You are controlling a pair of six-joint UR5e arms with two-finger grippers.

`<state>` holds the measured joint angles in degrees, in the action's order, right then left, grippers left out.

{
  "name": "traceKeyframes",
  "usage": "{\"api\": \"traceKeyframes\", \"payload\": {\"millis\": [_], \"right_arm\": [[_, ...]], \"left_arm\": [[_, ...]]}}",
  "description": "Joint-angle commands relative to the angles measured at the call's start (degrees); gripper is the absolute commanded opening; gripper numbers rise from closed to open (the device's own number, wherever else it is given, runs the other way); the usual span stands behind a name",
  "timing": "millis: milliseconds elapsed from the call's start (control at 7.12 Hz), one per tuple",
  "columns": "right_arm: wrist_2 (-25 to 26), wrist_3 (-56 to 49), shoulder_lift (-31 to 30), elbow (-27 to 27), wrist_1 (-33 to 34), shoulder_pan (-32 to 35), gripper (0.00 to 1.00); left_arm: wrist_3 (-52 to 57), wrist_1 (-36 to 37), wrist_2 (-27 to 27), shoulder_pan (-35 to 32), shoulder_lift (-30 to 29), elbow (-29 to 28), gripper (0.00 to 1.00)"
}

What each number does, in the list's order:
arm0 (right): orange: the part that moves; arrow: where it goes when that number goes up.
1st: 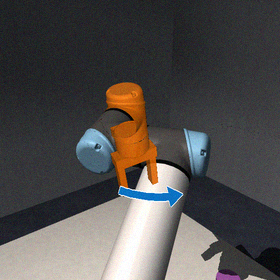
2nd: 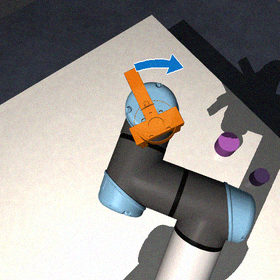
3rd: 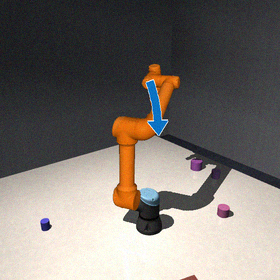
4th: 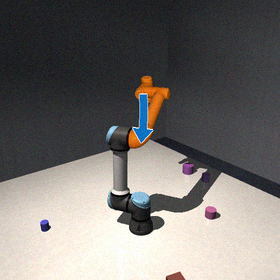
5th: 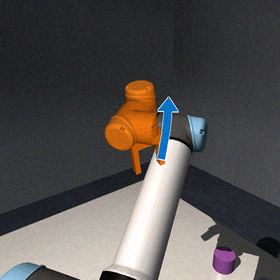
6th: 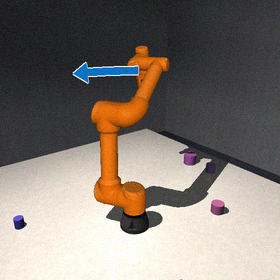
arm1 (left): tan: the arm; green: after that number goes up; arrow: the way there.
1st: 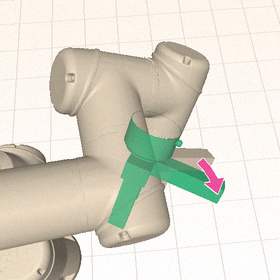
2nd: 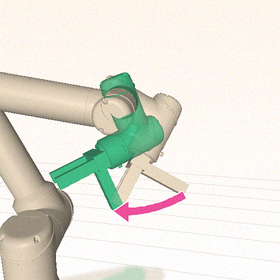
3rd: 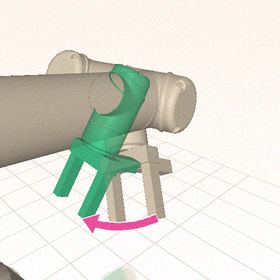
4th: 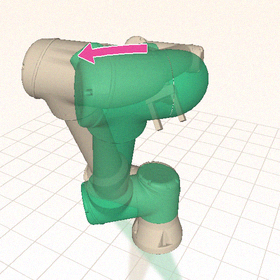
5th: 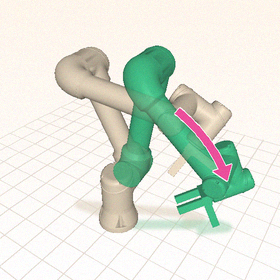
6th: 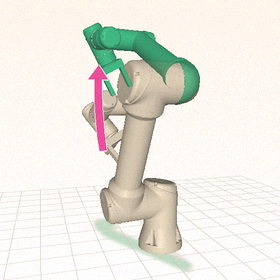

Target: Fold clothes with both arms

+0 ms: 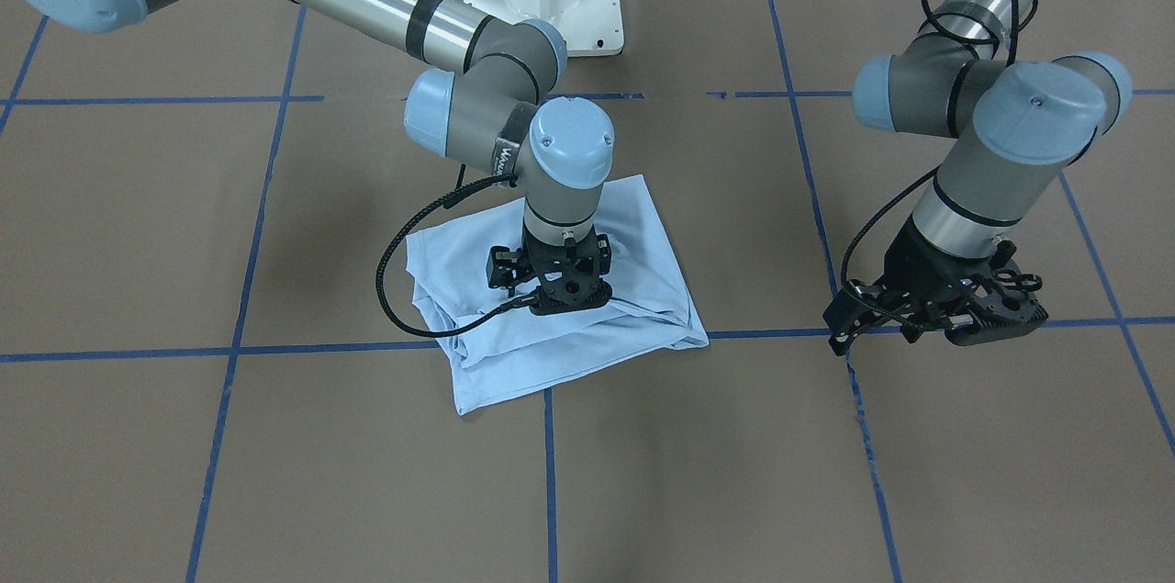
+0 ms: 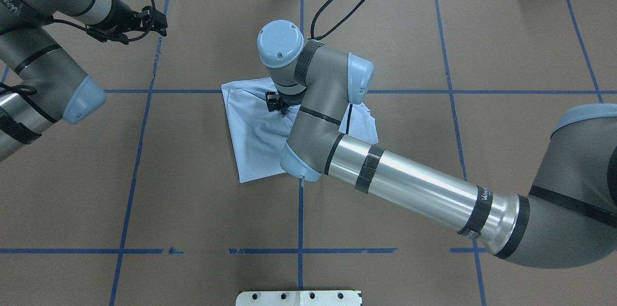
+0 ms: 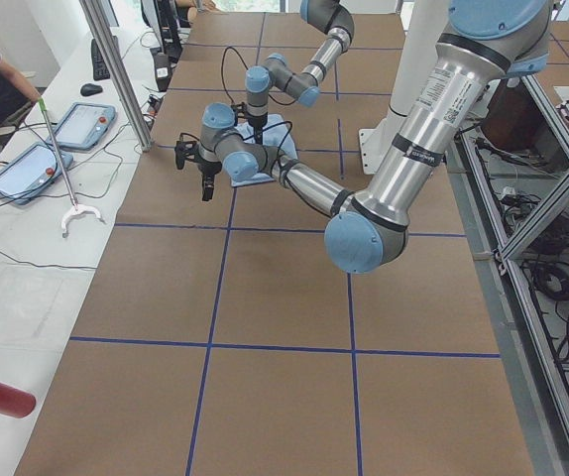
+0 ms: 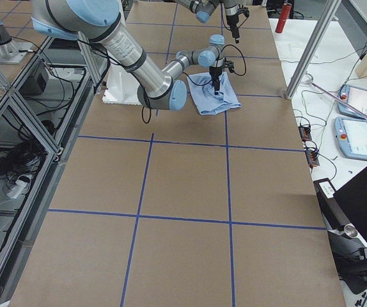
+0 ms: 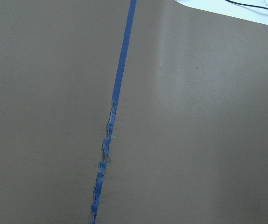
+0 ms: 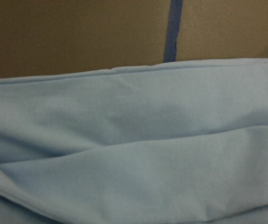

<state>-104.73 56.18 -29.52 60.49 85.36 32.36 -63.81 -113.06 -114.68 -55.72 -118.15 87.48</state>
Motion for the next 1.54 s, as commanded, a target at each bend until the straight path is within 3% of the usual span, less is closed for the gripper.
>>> {"api": "traceKeyframes", "payload": {"millis": [0,421,702,842,982,1123,1263,1404], "right_arm": [[0.57,-0.81,2.08,-7.1,-5.79,1.99,1.0],[1.45,-1.86,6.49,-19.23,-18.59,7.09,1.0],[1.19,-1.95,7.54,-19.36,-18.92,10.16,1.0],[0.41,-2.47,7.63,-17.96,-18.48,10.35,1.0],[-3.26,-2.13,6.59,-12.38,-14.04,10.35,1.0],[-4.95,-1.95,2.83,-1.36,-3.73,10.27,1.0],[-5.05,1.18,-0.68,5.19,1.16,10.0,1.0],[-4.88,9.57,-2.63,5.17,1.21,8.35,0.98]], "left_arm": [[-0.61,0.03,0.07,0.0,0.11,0.76,1.0],[-0.61,0.12,0.07,0.0,0.2,1.02,1.0],[-0.52,0.12,0.07,-0.09,0.55,1.02,1.0],[-0.43,0.12,-0.02,-0.09,0.55,1.11,1.0],[-0.43,0.12,-0.19,-0.09,0.55,1.46,1.0],[-0.52,0.12,-0.98,-0.09,0.64,1.81,1.0],[-0.52,0.12,-1.07,-0.09,0.98,2.16,1.0],[-0.61,0.03,-1.07,-0.09,1.07,2.17,1.0]]}}
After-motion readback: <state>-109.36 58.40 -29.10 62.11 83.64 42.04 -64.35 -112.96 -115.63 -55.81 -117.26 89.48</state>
